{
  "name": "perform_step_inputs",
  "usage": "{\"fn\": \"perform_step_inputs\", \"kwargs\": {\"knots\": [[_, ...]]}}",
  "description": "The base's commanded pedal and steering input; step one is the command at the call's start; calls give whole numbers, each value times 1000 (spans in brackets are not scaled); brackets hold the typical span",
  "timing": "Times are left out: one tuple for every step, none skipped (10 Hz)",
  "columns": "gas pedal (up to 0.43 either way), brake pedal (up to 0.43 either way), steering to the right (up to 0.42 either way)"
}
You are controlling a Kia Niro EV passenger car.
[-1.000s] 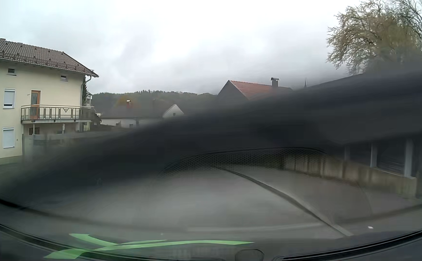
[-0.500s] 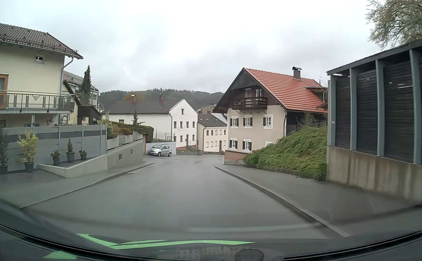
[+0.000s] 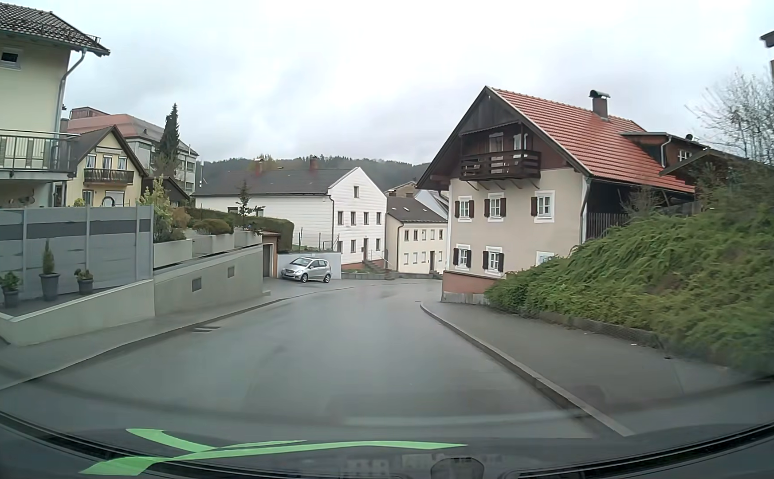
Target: Follow the waypoints while adhering to traffic rules and regulations
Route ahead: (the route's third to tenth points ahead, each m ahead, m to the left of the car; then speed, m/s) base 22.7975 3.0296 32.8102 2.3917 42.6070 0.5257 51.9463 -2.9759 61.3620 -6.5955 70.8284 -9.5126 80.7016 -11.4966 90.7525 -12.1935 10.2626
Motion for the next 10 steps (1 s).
{"fn": "perform_step_inputs", "kwargs": {"knots": [[0, 79, -48], [0, 85, -48], [0, 85, -48], [0, 85, -45], [0, 91, -39], [0, 98, -32], [0, 98, -30], [0, 104, -25], [0, 104, -17], [0, 104, -4]]}}
